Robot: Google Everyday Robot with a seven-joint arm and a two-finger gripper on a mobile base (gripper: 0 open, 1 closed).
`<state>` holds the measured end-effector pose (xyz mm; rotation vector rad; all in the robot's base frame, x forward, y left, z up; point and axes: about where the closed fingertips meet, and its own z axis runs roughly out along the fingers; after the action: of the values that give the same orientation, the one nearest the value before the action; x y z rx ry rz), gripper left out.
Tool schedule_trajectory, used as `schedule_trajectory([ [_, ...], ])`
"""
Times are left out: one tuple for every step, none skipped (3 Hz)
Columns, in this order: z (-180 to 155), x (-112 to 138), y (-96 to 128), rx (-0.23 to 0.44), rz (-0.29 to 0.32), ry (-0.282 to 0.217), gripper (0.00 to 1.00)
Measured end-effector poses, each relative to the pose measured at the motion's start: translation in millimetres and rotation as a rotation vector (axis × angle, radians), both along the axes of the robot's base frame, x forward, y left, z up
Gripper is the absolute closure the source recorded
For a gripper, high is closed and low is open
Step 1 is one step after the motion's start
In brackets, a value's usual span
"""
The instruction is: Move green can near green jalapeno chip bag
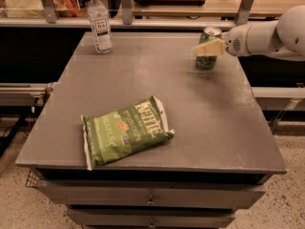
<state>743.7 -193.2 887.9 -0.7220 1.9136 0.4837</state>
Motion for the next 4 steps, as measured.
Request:
schedule_trajectory([
  [5.2, -9.0, 8.8, 0.022, 0.010, -0.012, 0.44],
  [13.6, -17.5, 21.2, 0.033, 0.029, -0.016, 0.67],
  [25.8, -39.4, 43.8, 0.043, 0.076, -0.003, 0.90],
  [27.0, -41.9, 50.3, 0.046, 0.088, -0.001, 1.00],
])
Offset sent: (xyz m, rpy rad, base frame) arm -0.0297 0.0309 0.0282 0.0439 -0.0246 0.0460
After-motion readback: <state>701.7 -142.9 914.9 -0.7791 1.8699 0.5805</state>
